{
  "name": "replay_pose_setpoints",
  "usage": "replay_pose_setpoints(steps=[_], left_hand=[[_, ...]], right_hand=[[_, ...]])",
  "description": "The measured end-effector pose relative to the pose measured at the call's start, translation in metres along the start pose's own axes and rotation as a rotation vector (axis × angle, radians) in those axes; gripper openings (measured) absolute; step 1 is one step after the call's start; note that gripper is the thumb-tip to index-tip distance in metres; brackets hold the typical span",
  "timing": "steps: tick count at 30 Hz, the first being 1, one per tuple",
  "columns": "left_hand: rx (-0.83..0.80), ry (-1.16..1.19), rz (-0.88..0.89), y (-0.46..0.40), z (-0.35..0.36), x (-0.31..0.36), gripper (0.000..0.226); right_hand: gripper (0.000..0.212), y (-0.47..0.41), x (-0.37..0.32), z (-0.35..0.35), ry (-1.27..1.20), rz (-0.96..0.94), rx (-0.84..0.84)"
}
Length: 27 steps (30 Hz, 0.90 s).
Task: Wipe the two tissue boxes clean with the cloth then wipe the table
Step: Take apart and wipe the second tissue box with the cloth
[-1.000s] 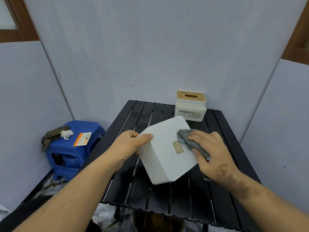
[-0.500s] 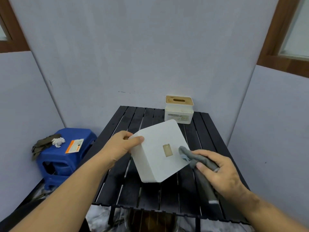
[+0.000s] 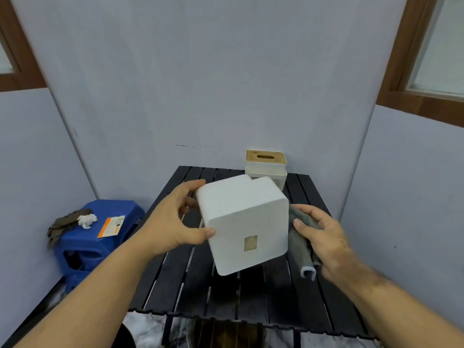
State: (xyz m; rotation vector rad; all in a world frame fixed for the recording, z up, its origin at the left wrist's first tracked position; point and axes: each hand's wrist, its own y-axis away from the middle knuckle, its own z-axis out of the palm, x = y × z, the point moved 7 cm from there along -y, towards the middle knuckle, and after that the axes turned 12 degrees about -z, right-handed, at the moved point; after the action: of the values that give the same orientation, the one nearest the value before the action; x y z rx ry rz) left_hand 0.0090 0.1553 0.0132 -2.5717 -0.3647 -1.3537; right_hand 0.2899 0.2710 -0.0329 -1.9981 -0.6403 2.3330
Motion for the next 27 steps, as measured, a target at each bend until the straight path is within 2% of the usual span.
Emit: replay_pose_setpoints(steps=[4,10,17,20,23,27], left_hand=[[-0.045,-0.117,0.086,0.012,0.01,0.006,0.112],[-0.046,-0.182,0.171,0.018,0.02,0.003,0.113],[-0.049,-0.232,0.18,0.016,0.026,-0.005,0.108],[-0.056,-0.252,0.184,0.016,0.027,-0.004,0.108],[-0.072,-0.298,0.209,0.016,0.03,-0.002,0.107],[-0.075,-0.367,0.255,0.018,0.031,-0.001,0.107]], right_hand=[[0.026,0.002,0.007,-0.002,-0.027,0.022,0.03],[0.024,0.007,0.018,0.001,-0.061,0.053,0.031],[0.025,0.012,0.027,0.004,0.012,0.071,0.075],[0.025,0.014,0.027,0.006,0.041,0.075,0.147],[0.027,0.017,0.015,0.007,0.137,0.0,0.223],[0.027,0.014,0.0,0.008,0.143,-0.052,0.199]])
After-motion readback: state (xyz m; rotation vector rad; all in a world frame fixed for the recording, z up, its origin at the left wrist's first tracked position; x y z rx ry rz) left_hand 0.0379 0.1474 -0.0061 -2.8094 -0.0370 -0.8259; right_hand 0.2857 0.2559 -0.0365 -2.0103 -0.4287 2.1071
